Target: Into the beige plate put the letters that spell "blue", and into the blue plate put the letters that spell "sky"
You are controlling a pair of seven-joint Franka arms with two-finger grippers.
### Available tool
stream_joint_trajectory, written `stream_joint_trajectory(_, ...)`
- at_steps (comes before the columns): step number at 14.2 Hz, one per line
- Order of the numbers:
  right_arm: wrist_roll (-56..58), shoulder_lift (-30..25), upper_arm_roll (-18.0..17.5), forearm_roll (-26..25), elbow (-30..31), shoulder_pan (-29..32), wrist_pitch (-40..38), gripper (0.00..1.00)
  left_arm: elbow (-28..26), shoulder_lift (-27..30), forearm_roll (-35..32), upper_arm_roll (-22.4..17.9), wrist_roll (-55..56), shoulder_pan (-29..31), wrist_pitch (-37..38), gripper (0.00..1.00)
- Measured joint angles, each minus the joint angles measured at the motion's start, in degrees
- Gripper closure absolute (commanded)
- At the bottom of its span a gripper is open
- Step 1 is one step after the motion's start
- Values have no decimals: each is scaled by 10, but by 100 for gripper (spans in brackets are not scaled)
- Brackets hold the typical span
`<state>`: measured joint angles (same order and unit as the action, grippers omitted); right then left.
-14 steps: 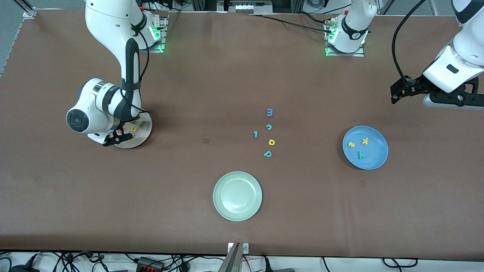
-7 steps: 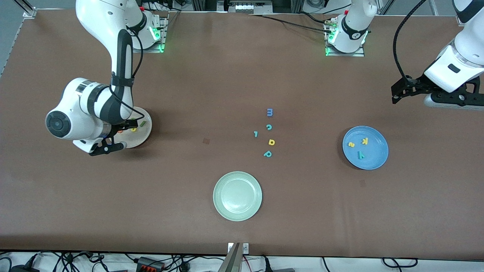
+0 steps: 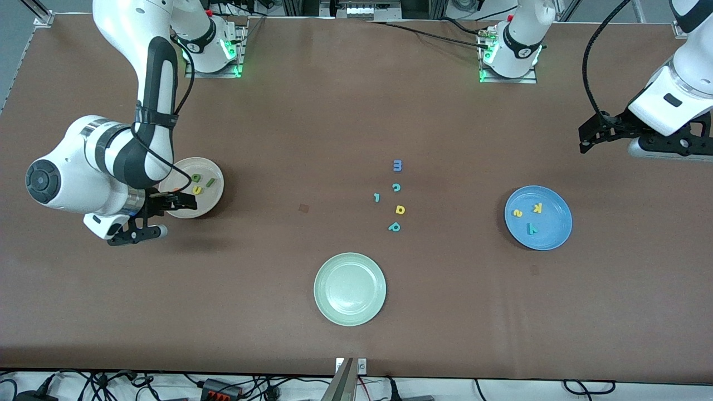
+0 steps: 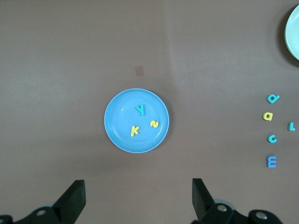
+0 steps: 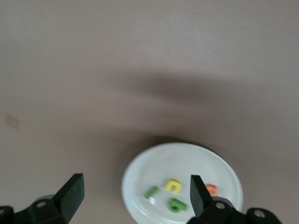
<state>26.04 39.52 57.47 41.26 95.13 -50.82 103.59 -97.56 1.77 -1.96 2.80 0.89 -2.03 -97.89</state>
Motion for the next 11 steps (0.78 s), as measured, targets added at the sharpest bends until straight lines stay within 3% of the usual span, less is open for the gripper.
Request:
stream_joint_trajectory(3, -119, -62, -137, -106, -51, 94, 0, 0, 0, 0, 0, 0, 0, 0, 0, 0)
stream_joint_trajectory(8, -269, -194, -406, -347, -102, 284, -5, 0, 0, 0, 0, -1, 1, 2, 20, 0)
stream_joint_trajectory(11, -272, -227, -522, -409, -121, 409, -7, 0, 0, 0, 0, 1, 1, 1, 23, 0)
